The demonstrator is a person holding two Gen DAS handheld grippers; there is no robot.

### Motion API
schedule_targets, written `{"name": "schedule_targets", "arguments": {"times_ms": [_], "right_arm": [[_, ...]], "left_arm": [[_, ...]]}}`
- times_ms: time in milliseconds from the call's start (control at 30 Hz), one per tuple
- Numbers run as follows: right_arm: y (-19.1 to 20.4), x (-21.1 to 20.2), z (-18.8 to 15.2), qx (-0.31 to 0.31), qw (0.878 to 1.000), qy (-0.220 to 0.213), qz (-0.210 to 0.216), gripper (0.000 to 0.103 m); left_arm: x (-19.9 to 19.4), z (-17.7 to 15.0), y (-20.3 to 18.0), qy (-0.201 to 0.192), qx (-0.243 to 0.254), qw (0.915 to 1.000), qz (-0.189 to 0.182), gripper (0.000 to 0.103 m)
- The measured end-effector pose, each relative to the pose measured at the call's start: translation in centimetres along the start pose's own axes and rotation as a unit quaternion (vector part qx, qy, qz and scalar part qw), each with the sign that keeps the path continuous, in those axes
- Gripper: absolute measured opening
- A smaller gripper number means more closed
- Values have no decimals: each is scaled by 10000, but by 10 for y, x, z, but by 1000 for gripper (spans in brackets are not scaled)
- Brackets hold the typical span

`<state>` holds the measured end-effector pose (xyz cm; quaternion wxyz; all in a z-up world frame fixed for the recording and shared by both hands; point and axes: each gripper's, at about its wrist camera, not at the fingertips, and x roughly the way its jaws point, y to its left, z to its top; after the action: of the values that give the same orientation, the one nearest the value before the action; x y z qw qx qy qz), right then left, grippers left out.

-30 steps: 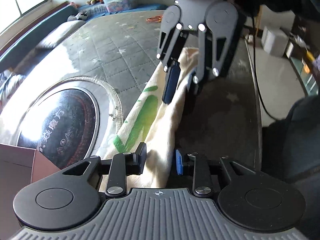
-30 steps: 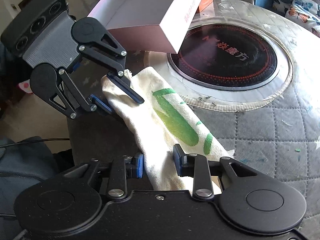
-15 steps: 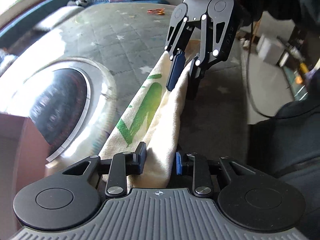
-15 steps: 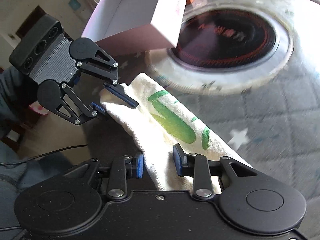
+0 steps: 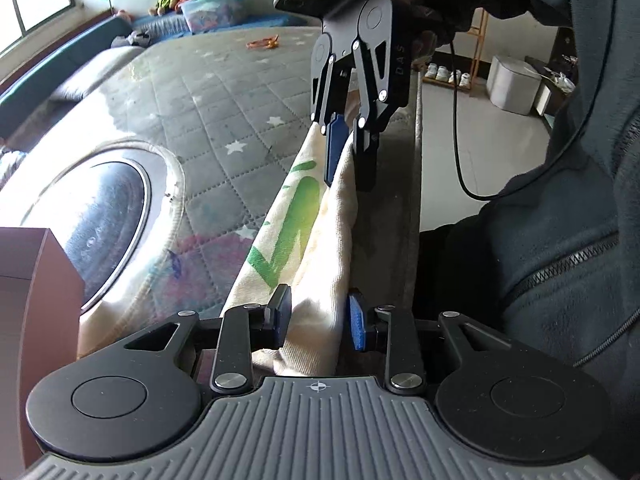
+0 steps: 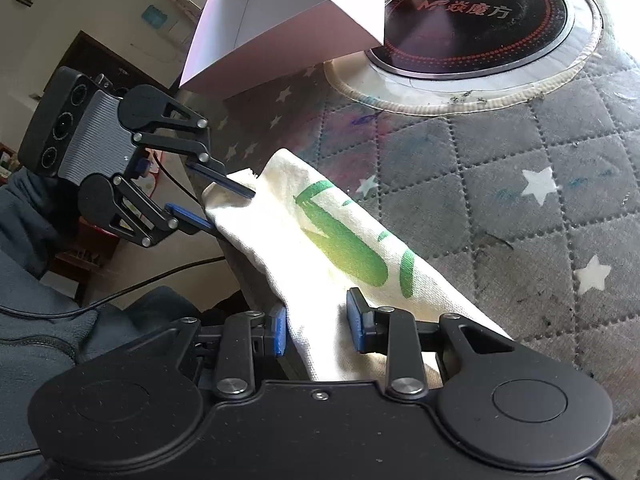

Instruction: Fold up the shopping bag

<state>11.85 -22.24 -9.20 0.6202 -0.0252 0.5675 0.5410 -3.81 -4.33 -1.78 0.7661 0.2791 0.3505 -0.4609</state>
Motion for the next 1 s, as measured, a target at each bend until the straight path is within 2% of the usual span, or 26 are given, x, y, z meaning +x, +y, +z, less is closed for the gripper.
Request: {"name": "schedule_targets", "arguments": {"times_ms": [133,267,433,533,900,1000], "right_arm": [[-2,-1,-1,21,10000,-16,25,32],[-3,0,-1,30,10000,-11,42,32],[-4,-1,-1,50,10000,-13,48,32],[-4,-1,-1,73,10000,-15,55,32],[-4,-2,0,84,10000,-9,27,32],[-5,-2,0,104,9999,-15,26,32]], "left_arm": [[-3,0,-6,-28,240,9996,131,34],[-6,-3,-10,59,582,9976,364,46],[-6,-5,-15,47,793,9954,536,45],[-9,-8,-24,20,1121,9913,693,43],[-1,-13,-37,92,1674,9812,960,40],[1,-11,-31,133,1395,9863,871,38]]}}
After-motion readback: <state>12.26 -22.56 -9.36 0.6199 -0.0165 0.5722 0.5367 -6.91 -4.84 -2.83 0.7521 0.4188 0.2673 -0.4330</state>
